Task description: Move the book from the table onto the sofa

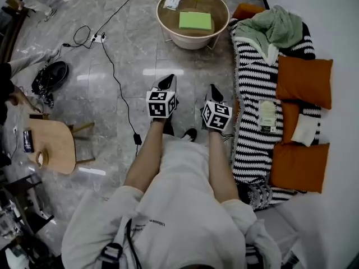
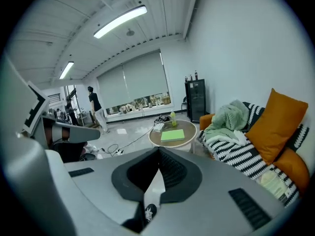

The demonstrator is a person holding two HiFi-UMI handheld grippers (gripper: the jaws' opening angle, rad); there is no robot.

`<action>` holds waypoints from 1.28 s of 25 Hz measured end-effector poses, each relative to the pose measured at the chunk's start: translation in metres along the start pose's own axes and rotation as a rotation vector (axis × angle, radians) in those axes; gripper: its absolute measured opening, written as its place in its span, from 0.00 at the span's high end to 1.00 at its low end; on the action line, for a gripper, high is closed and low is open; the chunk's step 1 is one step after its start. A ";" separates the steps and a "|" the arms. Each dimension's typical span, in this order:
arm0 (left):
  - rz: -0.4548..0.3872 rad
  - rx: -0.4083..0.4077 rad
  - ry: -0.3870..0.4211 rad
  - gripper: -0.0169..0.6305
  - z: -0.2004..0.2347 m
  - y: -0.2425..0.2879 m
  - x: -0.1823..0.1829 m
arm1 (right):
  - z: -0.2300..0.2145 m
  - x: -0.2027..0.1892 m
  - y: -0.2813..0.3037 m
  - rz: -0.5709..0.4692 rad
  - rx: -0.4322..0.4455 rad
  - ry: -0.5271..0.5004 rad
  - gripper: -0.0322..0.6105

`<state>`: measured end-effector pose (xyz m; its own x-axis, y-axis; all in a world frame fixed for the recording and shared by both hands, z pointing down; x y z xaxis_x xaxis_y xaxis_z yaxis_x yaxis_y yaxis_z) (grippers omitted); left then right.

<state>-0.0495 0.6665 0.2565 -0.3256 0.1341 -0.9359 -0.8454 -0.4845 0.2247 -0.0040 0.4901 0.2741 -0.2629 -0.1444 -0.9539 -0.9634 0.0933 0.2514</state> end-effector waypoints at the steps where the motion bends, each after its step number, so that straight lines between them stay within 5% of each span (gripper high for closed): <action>1: -0.001 -0.004 0.001 0.96 0.003 0.006 0.004 | -0.002 0.003 0.005 -0.006 -0.014 0.012 0.94; 15: 0.007 -0.152 -0.055 0.96 0.047 0.120 0.047 | -0.004 0.026 0.098 0.013 -0.048 0.061 0.94; 23: 0.043 -0.225 0.011 0.96 0.089 0.176 0.065 | 0.007 0.036 0.163 0.011 -0.107 0.062 0.94; 32: 0.042 -0.224 0.003 0.96 0.150 0.199 0.083 | 0.039 0.047 0.220 -0.006 -0.111 0.043 0.94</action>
<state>-0.3084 0.7109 0.2639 -0.3572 0.1073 -0.9278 -0.7157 -0.6697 0.1981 -0.2260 0.5421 0.2783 -0.2567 -0.1868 -0.9483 -0.9643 -0.0166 0.2643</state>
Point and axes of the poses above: the fingertips, and each gripper's own axes: y forward along the fingers, z to its left, x out of its top, the point moved 3 cm from there along -y, backward along the fingers, and after that the axes turned 15 degrees about -z, right-handed, at the moved point
